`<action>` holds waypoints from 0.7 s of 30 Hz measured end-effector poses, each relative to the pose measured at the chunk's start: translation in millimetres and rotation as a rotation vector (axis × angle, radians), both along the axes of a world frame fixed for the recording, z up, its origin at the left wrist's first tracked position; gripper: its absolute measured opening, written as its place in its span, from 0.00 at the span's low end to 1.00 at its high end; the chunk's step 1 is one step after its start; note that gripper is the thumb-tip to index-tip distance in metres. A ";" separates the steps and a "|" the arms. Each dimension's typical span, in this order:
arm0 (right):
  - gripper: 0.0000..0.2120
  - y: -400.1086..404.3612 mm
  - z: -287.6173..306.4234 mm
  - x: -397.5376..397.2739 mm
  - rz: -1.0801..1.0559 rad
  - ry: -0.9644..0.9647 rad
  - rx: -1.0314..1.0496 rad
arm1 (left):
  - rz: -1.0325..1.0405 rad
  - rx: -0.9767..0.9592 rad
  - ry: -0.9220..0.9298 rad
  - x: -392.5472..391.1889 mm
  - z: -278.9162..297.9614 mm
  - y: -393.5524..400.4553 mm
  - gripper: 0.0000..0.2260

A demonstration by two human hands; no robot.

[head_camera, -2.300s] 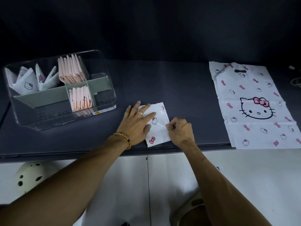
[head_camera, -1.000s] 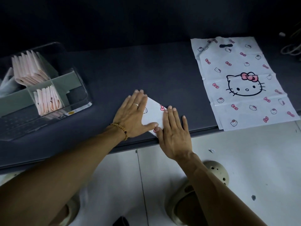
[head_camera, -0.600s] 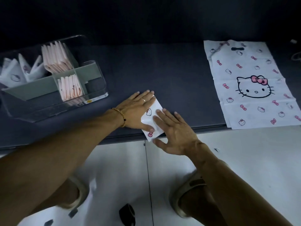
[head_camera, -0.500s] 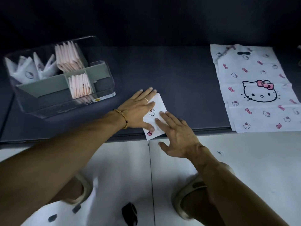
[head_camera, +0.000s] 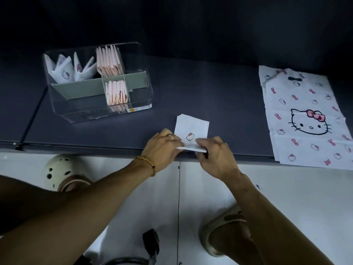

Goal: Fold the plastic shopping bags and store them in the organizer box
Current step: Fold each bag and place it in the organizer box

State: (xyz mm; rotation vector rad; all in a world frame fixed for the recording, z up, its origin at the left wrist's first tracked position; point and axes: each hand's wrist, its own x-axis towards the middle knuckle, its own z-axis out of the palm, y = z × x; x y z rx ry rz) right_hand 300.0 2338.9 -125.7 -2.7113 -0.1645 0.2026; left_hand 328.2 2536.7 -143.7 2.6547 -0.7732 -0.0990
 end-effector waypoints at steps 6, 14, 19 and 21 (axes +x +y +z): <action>0.19 -0.1 -2.3 24.5 -0.413 0.126 0.281 | 0.325 -0.161 0.238 31.4 8.2 -13.7 0.11; 0.13 8.2 -13.5 44.3 -0.600 0.218 0.126 | 0.492 0.022 0.137 58.8 -12.1 -35.1 0.15; 0.15 9.0 -14.2 57.0 -0.621 0.250 0.069 | 0.553 0.102 0.113 66.8 -12.5 -39.3 0.16; 0.15 7.2 -15.4 62.1 -0.624 0.277 0.060 | 0.563 0.124 0.094 69.5 -7.3 -41.0 0.15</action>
